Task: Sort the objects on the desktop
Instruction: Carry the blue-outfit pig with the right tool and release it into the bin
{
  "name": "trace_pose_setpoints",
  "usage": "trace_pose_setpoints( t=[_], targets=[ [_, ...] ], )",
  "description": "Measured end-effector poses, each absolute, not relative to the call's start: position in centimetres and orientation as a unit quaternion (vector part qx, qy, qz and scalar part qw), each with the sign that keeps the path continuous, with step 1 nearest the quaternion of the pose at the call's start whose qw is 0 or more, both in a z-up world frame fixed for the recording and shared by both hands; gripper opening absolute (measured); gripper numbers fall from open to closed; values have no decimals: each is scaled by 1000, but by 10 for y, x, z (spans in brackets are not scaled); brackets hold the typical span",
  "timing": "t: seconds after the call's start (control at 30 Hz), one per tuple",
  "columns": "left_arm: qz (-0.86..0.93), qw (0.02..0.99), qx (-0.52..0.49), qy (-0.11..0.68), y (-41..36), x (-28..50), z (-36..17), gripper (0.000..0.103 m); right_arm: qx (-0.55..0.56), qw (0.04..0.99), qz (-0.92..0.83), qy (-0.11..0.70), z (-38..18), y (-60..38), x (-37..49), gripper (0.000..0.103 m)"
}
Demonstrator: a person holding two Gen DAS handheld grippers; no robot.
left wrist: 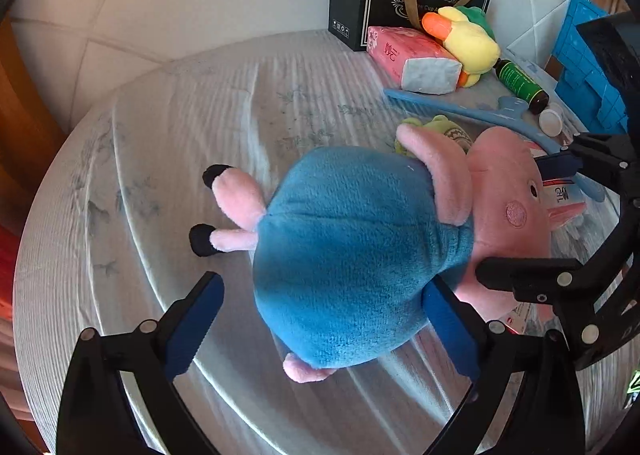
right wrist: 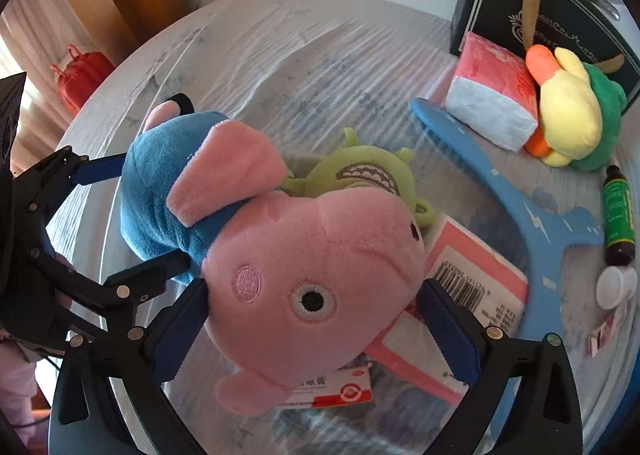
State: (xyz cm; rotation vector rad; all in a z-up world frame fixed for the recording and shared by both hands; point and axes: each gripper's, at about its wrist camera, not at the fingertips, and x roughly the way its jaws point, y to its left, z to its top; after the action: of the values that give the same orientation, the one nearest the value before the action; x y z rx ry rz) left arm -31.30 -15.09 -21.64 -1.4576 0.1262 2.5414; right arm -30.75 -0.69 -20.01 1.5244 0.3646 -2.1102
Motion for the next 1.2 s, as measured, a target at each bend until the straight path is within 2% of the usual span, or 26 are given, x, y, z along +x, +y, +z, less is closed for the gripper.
trace_pose_setpoints(
  t=[0.03, 0.07, 0.17, 0.37, 0.63, 0.97, 1.2],
  targets=[
    [863, 111, -491, 43, -150, -313, -215, 93, 560, 259, -775, 136, -199, -8, -309, 92],
    [862, 129, -488, 35, -148, -311, -211, 74, 557, 266, -775, 137, -196, -10, -308, 80],
    [867, 124, -478, 66, -135, -302, -201, 70, 546, 269, -780, 147, -190, -12, -301, 74],
    [879, 122, -456, 73, -125, -281, -171, 68, 530, 273, -791, 140, -169, 0, -286, 73],
    [909, 130, -389, 76, -85, -253, -91, 68, 461, 262, -837, 132, -84, 43, -252, 73],
    [938, 183, -280, 89, 24, -211, 20, 68, 369, 190, -902, 116, 35, 157, -193, 73],
    [942, 249, -203, 97, 130, -186, 96, 68, 307, 111, -941, 92, 114, 264, -147, 72]
  ],
)
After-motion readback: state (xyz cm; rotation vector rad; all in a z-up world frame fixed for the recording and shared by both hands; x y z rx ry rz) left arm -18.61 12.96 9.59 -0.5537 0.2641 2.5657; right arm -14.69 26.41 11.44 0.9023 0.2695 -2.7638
